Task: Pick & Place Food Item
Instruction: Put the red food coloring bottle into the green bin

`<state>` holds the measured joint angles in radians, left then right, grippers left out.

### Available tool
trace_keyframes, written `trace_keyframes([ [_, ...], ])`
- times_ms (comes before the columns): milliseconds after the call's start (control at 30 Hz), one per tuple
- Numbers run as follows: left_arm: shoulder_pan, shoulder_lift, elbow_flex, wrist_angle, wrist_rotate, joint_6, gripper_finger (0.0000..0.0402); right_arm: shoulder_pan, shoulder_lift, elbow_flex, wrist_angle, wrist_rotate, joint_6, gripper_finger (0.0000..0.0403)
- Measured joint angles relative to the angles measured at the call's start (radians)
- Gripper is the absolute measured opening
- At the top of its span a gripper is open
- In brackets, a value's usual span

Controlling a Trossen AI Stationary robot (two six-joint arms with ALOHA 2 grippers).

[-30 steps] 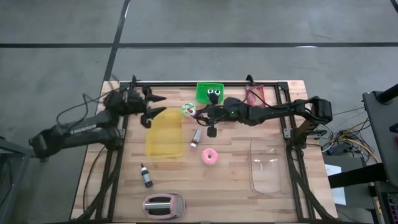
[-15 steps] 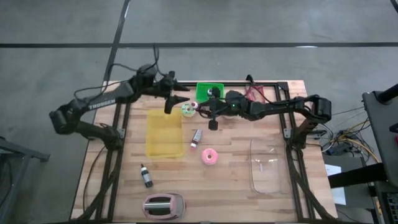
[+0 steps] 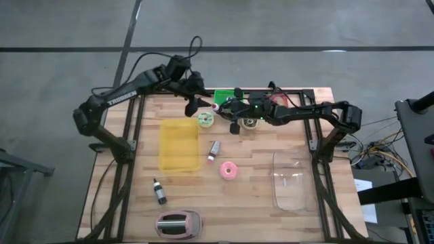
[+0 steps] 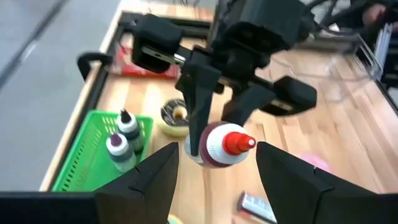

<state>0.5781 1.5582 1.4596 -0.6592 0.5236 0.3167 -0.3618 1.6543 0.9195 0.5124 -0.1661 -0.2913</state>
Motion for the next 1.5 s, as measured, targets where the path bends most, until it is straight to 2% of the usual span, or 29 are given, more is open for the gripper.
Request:
trace_keyframes([
  [100, -0.003, 0.055, 0.086, -0.105, -0.016, 0.032, 0.0223, -0.011, 0.0, 0.0, 0.0, -0.004, 0.0, 0.008],
  [400, -0.015, 0.133, 0.229, -0.214, -0.042, 0.066, 0.0223, -0.042, 0.0, 0.0, -0.001, -0.027, 0.026, 0.008],
  [700, -0.032, 0.159, 0.239, -0.221, -0.055, 0.066, 0.0223, -0.045, 0.002, 0.0, 0.0, -0.029, 0.027, 0.008],
  [833, -0.038, 0.168, 0.239, -0.221, -0.104, 0.073, 0.0223, -0.045, 0.002, 0.0, 0.002, -0.028, 0.029, 0.008],
  [1500, -0.042, 0.206, 0.238, -0.217, -0.106, 0.061, 0.0223, -0.045, 0.002, 0.009, 0.026, -0.045, 0.027, 0.008],
])
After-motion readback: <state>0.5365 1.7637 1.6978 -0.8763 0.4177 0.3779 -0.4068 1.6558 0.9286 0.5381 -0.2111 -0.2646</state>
